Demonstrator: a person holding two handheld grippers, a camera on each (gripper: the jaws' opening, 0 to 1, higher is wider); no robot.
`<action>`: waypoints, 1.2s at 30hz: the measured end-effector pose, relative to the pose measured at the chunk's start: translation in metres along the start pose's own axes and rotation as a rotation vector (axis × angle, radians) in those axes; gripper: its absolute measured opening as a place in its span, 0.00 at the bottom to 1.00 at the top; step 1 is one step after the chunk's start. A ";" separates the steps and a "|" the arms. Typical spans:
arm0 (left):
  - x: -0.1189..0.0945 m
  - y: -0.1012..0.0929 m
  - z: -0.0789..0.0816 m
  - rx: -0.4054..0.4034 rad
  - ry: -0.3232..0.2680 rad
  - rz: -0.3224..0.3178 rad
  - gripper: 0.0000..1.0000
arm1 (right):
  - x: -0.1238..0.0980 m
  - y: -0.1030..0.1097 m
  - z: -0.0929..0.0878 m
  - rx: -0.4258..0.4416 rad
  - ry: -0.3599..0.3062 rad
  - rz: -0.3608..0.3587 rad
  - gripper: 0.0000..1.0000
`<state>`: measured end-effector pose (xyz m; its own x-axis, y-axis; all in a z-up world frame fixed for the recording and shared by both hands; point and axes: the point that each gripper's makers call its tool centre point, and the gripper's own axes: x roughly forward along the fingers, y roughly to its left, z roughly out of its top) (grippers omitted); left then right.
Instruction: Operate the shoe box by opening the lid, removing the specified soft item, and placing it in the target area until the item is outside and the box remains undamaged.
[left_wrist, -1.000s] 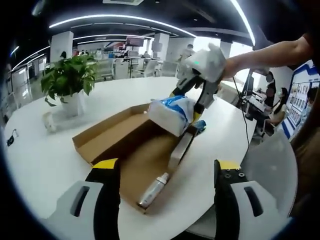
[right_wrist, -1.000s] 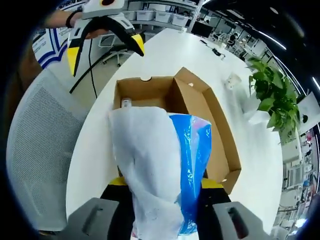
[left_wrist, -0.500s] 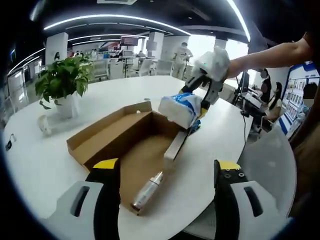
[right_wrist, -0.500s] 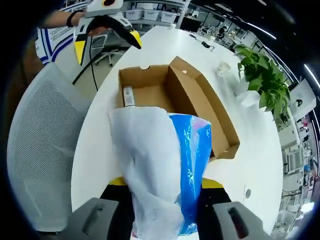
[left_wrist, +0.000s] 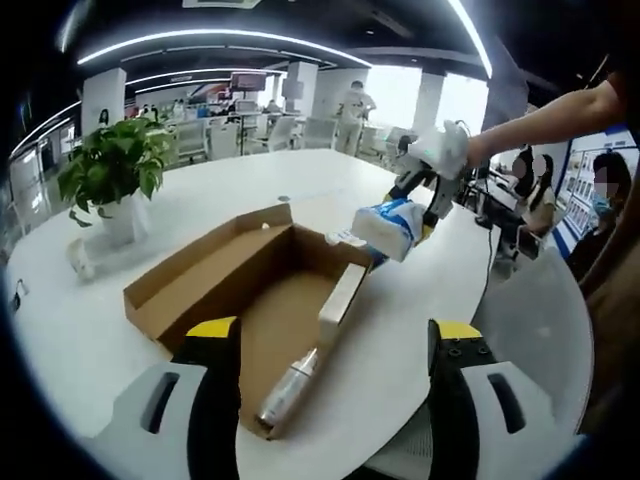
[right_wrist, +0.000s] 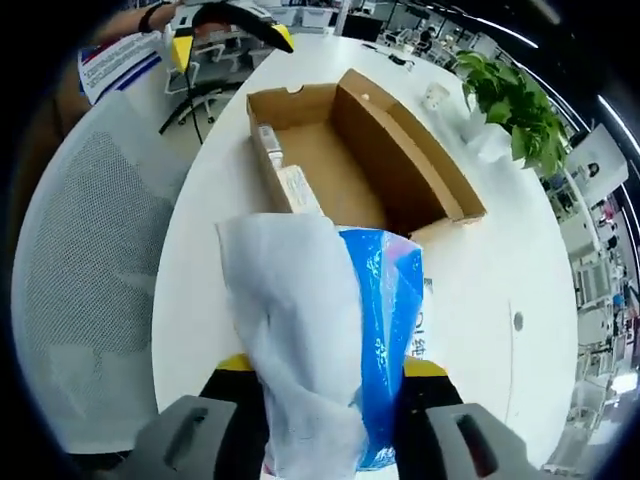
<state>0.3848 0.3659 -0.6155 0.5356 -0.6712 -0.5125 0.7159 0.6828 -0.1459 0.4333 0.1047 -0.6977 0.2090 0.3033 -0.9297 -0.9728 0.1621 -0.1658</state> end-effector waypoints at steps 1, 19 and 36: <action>0.001 0.000 0.000 0.000 0.001 -0.001 0.77 | 0.000 0.003 -0.007 0.004 0.002 0.000 0.46; 0.011 -0.005 0.001 0.007 0.032 -0.015 0.76 | -0.009 0.006 -0.102 0.077 0.107 -0.029 0.47; 0.017 -0.003 0.006 -0.023 0.043 0.007 0.76 | -0.013 -0.035 -0.147 0.079 0.166 -0.049 0.48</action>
<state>0.3943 0.3501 -0.6188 0.5201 -0.6539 -0.5495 0.7016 0.6940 -0.1617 0.4502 -0.0430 -0.7279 0.2301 0.1356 -0.9637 -0.9495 0.2484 -0.1918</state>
